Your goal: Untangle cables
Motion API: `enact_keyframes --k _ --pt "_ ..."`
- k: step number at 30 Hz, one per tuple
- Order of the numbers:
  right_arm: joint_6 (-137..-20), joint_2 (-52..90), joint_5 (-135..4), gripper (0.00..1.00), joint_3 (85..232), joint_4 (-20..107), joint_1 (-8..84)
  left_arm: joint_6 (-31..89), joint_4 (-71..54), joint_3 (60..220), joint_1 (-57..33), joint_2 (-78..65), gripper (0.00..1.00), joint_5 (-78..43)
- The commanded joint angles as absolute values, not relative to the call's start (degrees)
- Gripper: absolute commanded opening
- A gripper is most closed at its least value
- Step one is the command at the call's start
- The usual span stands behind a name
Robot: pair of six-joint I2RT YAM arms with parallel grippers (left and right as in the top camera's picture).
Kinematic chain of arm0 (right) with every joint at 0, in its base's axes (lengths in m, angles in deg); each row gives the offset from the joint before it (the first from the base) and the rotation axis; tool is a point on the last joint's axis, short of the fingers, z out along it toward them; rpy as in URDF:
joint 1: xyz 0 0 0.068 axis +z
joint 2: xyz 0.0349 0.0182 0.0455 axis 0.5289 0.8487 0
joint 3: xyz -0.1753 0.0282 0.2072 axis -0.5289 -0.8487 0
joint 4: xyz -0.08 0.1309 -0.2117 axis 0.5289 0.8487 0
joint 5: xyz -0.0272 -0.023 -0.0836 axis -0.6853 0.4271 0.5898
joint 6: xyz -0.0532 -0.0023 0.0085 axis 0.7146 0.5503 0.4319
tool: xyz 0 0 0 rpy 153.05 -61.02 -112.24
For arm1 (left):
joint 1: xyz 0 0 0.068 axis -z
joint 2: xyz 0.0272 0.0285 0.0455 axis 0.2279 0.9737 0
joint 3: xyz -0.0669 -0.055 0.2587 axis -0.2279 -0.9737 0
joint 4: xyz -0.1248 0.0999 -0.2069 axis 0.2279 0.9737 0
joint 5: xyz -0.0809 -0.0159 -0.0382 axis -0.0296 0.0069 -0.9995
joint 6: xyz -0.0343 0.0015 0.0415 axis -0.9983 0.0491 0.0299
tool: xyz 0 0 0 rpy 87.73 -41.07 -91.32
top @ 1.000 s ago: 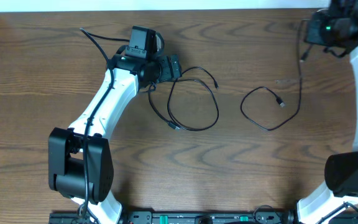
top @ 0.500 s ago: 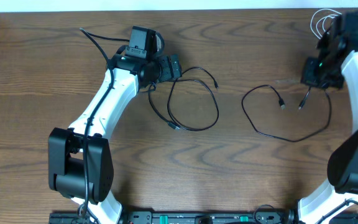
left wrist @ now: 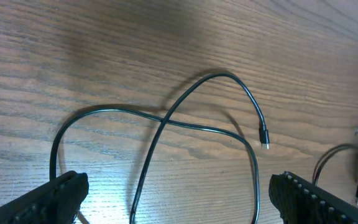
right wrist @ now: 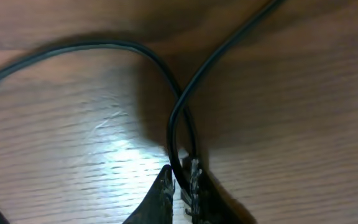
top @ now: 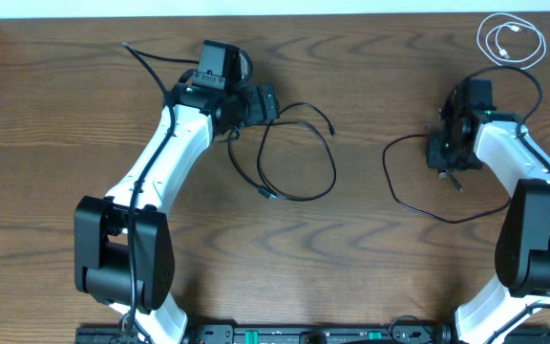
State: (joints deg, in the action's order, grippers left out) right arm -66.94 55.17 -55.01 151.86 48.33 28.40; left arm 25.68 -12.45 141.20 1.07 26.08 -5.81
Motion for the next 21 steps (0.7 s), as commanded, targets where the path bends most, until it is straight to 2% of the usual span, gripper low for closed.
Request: enact_keyframes --k 1,2,4,7,9,12,15,18,19,21 --pt "-67.48 55.30 -52.28 0.16 151.62 47.85 27.90 25.39 -12.34 141.59 0.87 25.99 0.98 -5.42" --pt "-67.48 55.30 -52.22 0.19 151.62 47.82 27.88 25.39 -12.34 141.59 0.87 25.99 0.98 -5.42" --pt "-67.48 55.30 -52.22 0.39 151.62 47.89 27.86 25.39 -12.34 141.59 0.87 25.99 0.98 -5.42" --pt "-68.49 55.37 -52.22 0.47 151.56 47.82 27.86 25.39 -12.34 141.59 0.87 25.99 0.98 -5.42" --pt "-70.02 55.83 -52.22 0.47 151.34 47.56 27.86 25.39 -12.34 141.59 0.87 25.99 0.98 -5.42" --pt "-71.77 57.27 -52.48 0.43 151.23 47.72 27.83 25.39 -12.36 141.59 0.87 25.99 0.98 -5.42" --pt "-72.75 58.45 -53.68 0.32 151.14 48.00 27.83 25.39 -12.34 141.59 0.87 25.99 0.98 -5.42" --pt "-73.95 58.47 -54.03 0.27 151.08 47.85 27.88 25.39 -12.36 141.59 0.87 25.99 0.98 -5.42" --pt "-73.97 58.47 -54.01 0.23 150.97 47.85 27.86 25.39 -12.36 141.59 0.87 25.99 0.98 -5.42" --pt "-75.20 58.47 -53.66 0.02 150.64 47.74 27.86 25.39 -12.34 141.59 0.87 25.99 0.98 -5.42"
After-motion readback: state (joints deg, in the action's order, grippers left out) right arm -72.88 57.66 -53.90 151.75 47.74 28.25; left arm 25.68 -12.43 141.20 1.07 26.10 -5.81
